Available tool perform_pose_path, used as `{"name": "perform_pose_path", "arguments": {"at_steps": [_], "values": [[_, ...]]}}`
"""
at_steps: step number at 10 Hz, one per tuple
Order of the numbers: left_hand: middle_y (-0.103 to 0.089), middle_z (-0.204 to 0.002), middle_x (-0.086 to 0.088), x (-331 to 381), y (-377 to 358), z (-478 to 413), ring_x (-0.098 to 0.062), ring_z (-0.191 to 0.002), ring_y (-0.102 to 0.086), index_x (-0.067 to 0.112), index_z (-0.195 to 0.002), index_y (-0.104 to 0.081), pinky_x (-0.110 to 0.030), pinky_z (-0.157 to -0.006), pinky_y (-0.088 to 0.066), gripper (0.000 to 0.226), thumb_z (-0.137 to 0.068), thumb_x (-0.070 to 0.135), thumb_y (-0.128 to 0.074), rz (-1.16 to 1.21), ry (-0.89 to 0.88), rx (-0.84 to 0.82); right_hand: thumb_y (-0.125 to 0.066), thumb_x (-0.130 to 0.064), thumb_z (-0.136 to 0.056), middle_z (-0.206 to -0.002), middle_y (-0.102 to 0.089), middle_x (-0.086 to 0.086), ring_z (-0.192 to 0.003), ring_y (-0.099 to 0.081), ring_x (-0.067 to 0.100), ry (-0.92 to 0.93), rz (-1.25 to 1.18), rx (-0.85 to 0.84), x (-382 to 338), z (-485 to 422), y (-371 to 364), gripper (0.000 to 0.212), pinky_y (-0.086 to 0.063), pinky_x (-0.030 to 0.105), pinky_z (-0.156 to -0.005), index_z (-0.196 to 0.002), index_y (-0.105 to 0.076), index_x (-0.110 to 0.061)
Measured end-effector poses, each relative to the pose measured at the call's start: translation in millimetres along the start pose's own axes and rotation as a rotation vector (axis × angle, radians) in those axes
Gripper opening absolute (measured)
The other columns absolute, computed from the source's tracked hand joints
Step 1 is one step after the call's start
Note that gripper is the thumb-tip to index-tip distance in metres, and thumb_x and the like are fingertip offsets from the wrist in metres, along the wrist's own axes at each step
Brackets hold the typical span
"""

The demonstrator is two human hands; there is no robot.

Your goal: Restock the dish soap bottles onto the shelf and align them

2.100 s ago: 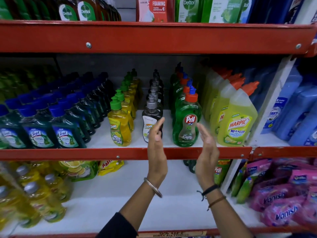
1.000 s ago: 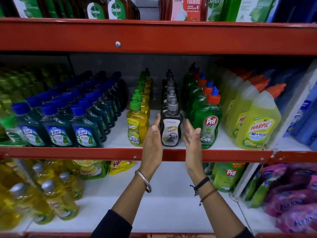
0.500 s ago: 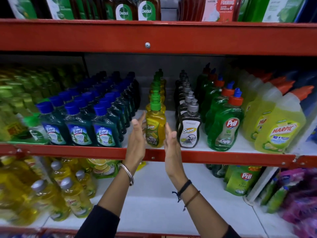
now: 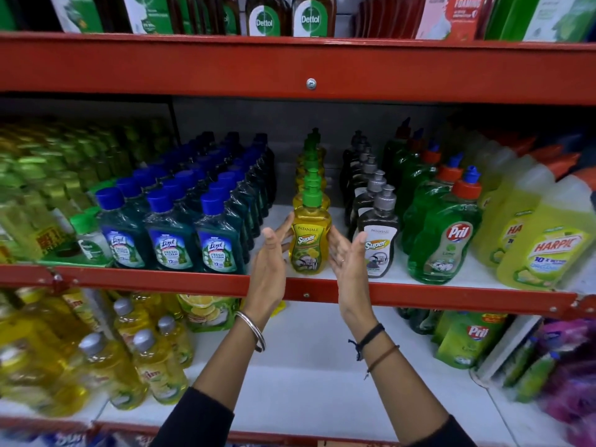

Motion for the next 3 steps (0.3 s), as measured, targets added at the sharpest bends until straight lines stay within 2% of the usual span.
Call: {"name": "perform_pose_path", "arguments": {"at_steps": [1,2,3], "values": [[-0.050,-0.145,0.006,0.5,-1.0,0.1,-0.011,-0.128,-0.050,0.065,-0.124,-0.040,-0.037,-0.107,-0.039,0.079,-0.060,0.101,-0.012,-0.030,-0.006,-0.003,-0.024,-0.094,-0.061,-0.140,-0.048,-0.008,-0.131,-0.044,0.007,0.007,-0.002,0.021,1.0,0.9,-0.4,0.109,-0.034,0.021,-0.106,-0.139,-0.044,-0.020],[-0.049,-0.146,0.006,2.3,1.6,0.1,-0.010,-0.131,-0.048,0.056,-0.135,-0.040,-0.036,-0.109,-0.040,0.066,-0.080,0.083,-0.016,-0.052,-0.001,-0.016,-0.018,-0.073,-0.077,-0.147,-0.047,0.002,-0.134,-0.043,0.013,-0.006,0.025,0.037,-3.0,-0.1,-1.6,0.087,-0.032,0.030,-0.111,-0.138,-0.045,-0.018],[-0.050,-0.142,0.007,5.5,1.5,2.7,-0.001,-0.128,-0.048,0.036,-0.143,-0.041,-0.012,-0.098,-0.042,0.057,-0.094,0.056,-0.021,-0.047,-0.036,0.027,-0.018,-0.068,-0.080,-0.143,-0.051,0.005,-0.129,-0.049,0.012,0.009,-0.006,0.055,-4.2,4.5,4.6,0.079,-0.038,0.025,-0.104,-0.134,-0.049,-0.020]]}}
Point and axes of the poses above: each hand's wrist, its own z-axis away from the middle knuckle, its own y-axis out of the back of the hand, x = y × z, the point moved 5 cm from there along -z, towards the middle knuckle
